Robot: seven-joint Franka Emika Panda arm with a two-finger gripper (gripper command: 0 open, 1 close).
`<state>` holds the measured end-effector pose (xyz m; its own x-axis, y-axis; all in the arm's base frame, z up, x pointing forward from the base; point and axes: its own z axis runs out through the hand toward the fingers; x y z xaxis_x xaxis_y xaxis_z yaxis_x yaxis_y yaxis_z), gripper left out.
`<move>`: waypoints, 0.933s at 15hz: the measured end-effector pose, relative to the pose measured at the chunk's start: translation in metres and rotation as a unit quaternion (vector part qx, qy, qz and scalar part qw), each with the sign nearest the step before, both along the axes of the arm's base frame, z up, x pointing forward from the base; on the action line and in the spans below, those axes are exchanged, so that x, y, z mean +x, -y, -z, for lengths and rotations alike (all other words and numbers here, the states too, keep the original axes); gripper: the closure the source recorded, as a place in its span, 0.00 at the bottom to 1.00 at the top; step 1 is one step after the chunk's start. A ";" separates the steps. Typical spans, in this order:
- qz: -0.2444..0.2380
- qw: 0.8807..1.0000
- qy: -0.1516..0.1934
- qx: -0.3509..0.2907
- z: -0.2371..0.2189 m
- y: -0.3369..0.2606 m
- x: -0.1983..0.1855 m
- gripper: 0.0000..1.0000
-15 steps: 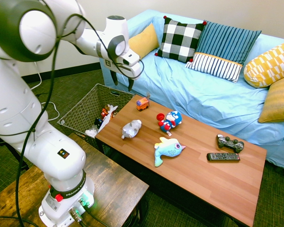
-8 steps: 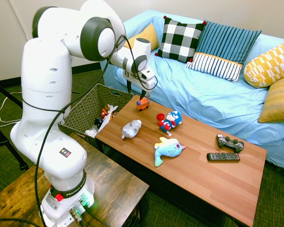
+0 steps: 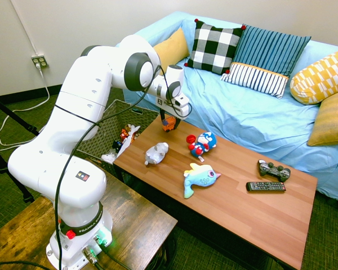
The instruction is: Put the toy car in the basket
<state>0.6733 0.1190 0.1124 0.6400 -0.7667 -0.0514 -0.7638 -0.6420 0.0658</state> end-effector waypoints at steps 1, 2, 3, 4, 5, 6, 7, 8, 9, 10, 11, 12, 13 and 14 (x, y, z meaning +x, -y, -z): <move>-0.001 1.000 0.003 -0.001 -0.001 -0.001 0.002 1.00; -0.001 1.000 0.004 -0.001 -0.003 -0.002 0.003 1.00; -0.001 1.000 0.004 -0.001 -0.003 -0.002 0.003 1.00; -0.001 1.000 0.004 -0.002 -0.003 -0.001 0.003 1.00; -0.001 1.000 0.003 -0.002 -0.003 -0.001 0.003 1.00; 0.000 1.000 0.003 -0.002 -0.002 -0.001 0.003 1.00; 0.000 1.000 0.002 -0.003 -0.001 0.000 0.003 1.00; 0.000 1.000 0.002 -0.003 -0.001 0.000 0.003 1.00; 0.000 1.000 0.003 -0.003 -0.001 0.000 0.003 1.00; 0.001 1.000 0.006 -0.002 -0.002 0.001 0.004 1.00; 0.002 1.000 0.013 -0.002 -0.004 0.003 0.005 1.00; 0.005 1.000 0.024 0.000 -0.010 0.006 0.005 1.00; 0.006 0.999 0.037 0.005 -0.023 0.008 0.003 1.00; 0.002 0.999 0.053 0.012 -0.043 0.006 -0.001 1.00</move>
<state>0.6728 0.1126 0.1556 0.6396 -0.7687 -0.0008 -0.7683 -0.6393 -0.0308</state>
